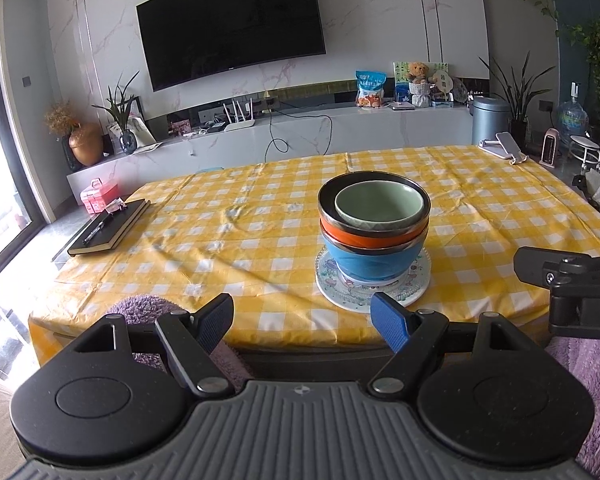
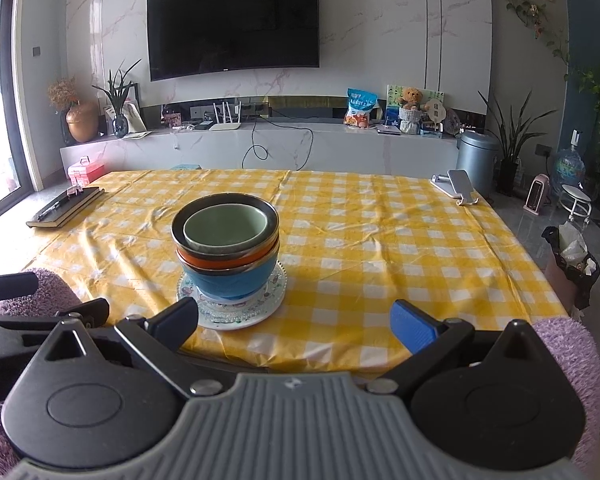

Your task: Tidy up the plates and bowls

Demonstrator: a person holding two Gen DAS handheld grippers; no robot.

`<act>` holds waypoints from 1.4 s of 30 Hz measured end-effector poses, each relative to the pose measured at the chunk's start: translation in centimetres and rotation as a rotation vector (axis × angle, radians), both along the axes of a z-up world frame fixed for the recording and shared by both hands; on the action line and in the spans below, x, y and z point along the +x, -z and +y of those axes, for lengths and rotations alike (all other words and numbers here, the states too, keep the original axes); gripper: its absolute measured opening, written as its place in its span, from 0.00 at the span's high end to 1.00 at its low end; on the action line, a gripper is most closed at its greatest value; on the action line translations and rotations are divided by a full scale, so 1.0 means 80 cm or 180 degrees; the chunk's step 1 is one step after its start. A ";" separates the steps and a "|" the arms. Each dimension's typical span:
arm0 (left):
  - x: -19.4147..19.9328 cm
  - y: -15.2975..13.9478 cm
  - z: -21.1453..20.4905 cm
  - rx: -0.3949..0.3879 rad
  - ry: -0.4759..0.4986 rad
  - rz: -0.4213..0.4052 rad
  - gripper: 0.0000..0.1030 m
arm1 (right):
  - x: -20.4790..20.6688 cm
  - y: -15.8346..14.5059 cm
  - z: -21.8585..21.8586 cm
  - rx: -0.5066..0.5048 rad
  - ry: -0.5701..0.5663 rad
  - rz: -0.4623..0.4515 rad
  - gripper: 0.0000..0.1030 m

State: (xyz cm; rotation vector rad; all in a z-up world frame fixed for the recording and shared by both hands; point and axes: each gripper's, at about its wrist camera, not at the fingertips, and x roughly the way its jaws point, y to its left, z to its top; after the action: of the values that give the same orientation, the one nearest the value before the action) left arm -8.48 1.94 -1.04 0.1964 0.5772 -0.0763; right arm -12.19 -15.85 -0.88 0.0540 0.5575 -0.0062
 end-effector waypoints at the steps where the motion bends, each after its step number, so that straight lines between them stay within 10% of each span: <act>1: 0.000 0.000 0.000 -0.0002 -0.0002 0.0000 0.11 | 0.000 0.000 0.000 -0.0005 -0.0002 0.0000 0.03; 42: 0.000 -0.003 0.006 -0.0053 -0.0047 -0.0015 0.11 | -0.001 0.000 0.004 -0.0063 -0.0018 -0.0005 0.03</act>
State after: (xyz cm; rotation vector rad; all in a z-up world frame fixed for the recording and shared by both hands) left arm -8.49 2.44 -0.80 0.1762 0.5731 -0.0662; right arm -12.24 -15.51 -0.91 0.0332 0.5558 -0.0062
